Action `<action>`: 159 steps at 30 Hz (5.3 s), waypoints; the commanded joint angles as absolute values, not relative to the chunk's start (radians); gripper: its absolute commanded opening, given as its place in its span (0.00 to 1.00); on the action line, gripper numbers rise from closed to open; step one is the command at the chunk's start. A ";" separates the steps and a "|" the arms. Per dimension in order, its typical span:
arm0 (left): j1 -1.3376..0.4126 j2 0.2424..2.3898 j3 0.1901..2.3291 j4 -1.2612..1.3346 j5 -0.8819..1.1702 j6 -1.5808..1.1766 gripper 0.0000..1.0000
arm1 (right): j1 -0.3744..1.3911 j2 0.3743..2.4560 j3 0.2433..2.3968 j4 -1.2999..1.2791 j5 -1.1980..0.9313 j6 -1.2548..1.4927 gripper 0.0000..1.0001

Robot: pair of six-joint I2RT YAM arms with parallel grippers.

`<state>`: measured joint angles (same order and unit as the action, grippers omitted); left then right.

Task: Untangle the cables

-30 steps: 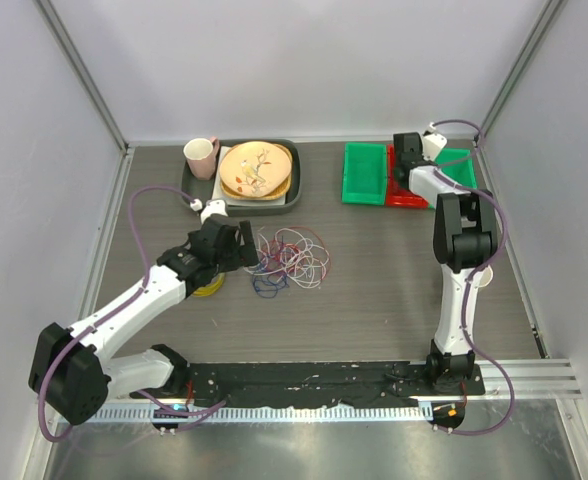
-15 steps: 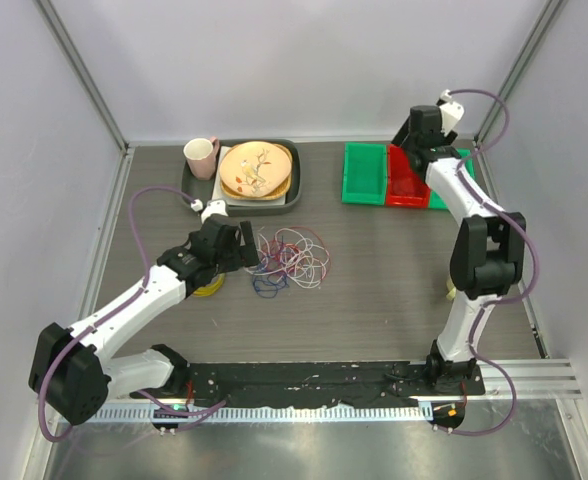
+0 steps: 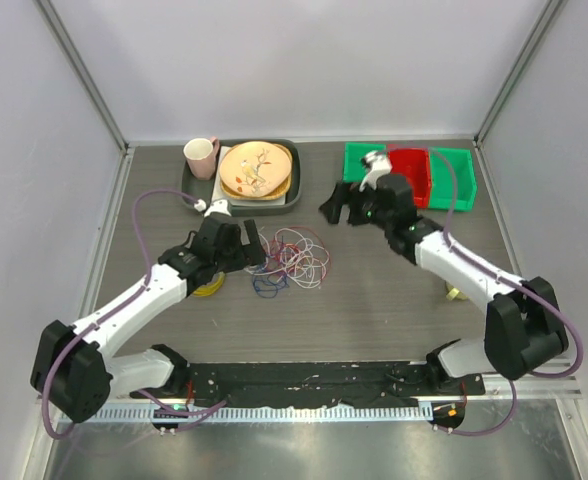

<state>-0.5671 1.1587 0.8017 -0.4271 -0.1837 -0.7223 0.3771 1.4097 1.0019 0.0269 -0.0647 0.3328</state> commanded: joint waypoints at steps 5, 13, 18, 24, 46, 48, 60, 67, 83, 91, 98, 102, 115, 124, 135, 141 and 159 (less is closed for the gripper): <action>-0.473 1.278 0.796 -0.204 -0.040 -0.765 1.00 | 0.551 1.471 0.870 0.243 -0.333 0.327 0.90; -0.442 1.538 0.919 -0.149 0.034 -0.764 1.00 | 0.600 1.741 1.112 0.025 -0.126 0.290 0.64; -0.443 1.626 0.969 -0.147 0.037 -0.752 1.00 | 0.603 1.824 1.144 0.029 -0.141 0.333 0.45; -0.443 1.687 0.976 -0.124 0.066 -0.750 0.98 | 0.604 1.856 1.170 0.023 -0.161 0.367 0.34; -0.403 1.059 0.819 -0.600 -0.437 -0.841 0.15 | 0.241 0.965 0.862 -0.345 0.727 0.463 0.01; -0.400 1.026 0.827 -0.644 -0.482 -0.844 0.16 | 0.203 0.875 0.841 -0.350 0.718 0.463 0.01; -0.388 0.969 0.880 -0.787 -0.632 -0.890 0.00 | 0.161 0.836 0.959 -0.419 0.812 0.419 0.01; -0.390 1.003 0.808 -0.353 0.062 -0.600 0.81 | 0.160 0.885 1.204 -0.302 0.087 0.282 0.01; -0.779 1.449 1.114 -0.192 -0.239 -0.136 1.00 | 0.160 1.204 1.882 -0.319 -0.710 0.503 0.01; -0.782 1.235 0.933 -0.137 -0.084 -0.199 1.00 | 0.160 1.264 2.020 -0.379 -0.611 0.483 0.01; -0.779 0.999 0.736 -0.005 -0.248 -0.203 1.00 | 0.160 1.299 1.970 -0.238 -0.672 0.560 0.01; -0.781 1.086 0.820 -0.038 -0.267 -0.164 1.00 | 0.160 1.305 1.979 -0.198 -0.689 0.597 0.01; -0.759 1.379 1.020 -0.043 -0.448 -0.106 0.20 | 0.161 1.238 1.944 -0.190 -0.634 0.583 0.01; -0.759 1.200 1.310 -0.210 -0.529 -0.126 0.00 | 0.160 1.053 1.596 -0.281 -0.382 0.379 0.01; -0.759 1.011 1.506 -0.167 -0.190 -0.135 0.00 | 0.160 1.029 0.942 0.118 -0.729 0.423 0.01; -0.761 1.094 1.503 -0.201 -0.080 -0.213 0.00 | 0.161 1.039 0.867 0.164 -0.755 0.469 0.01; -0.762 1.364 1.760 -0.256 0.163 -0.388 0.00 | 0.276 0.860 0.720 0.015 -0.620 0.133 0.57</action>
